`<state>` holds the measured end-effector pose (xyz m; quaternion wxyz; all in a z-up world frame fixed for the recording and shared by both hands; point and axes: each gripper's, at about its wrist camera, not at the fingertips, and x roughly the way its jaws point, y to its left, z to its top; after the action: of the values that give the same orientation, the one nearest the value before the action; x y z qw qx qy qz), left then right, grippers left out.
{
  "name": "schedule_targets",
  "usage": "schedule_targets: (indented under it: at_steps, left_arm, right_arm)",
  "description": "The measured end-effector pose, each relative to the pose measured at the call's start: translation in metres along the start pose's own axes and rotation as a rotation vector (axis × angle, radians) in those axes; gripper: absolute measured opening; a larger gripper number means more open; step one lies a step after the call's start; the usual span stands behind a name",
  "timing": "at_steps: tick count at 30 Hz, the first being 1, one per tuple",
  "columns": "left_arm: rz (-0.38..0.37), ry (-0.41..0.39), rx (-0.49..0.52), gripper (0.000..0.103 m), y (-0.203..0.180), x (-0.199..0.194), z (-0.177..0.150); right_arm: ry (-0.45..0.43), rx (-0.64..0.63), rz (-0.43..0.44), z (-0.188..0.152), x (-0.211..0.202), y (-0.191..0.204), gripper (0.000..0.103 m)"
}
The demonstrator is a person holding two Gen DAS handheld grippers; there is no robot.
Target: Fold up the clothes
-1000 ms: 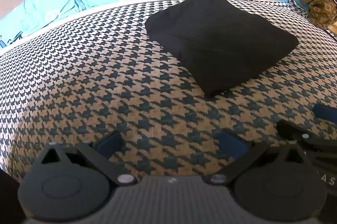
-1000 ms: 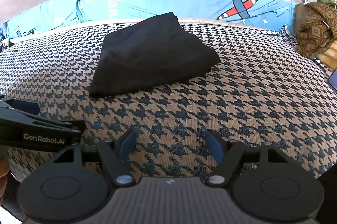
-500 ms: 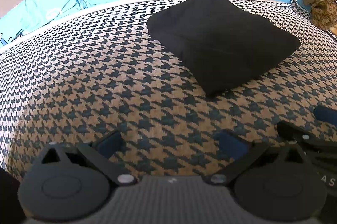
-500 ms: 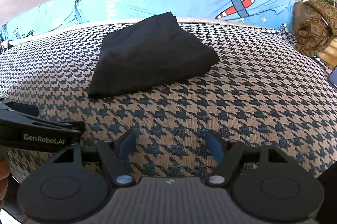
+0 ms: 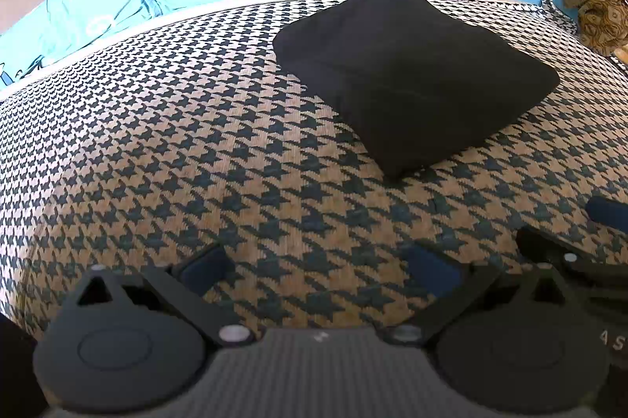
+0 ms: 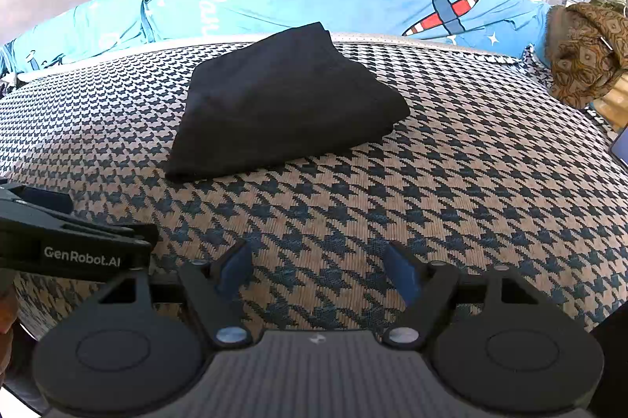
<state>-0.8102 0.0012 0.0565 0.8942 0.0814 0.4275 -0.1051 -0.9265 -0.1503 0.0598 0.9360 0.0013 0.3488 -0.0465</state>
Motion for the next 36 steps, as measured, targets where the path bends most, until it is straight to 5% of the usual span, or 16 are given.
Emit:
schedule_targets:
  at_steps: [36]
  left_arm:
    - [0.033,0.026,-0.036,0.103,-0.0025,0.0024,0.0039]
  right_arm:
    - [0.044,0.06,-0.046,0.0015,-0.0008,0.0011,0.083]
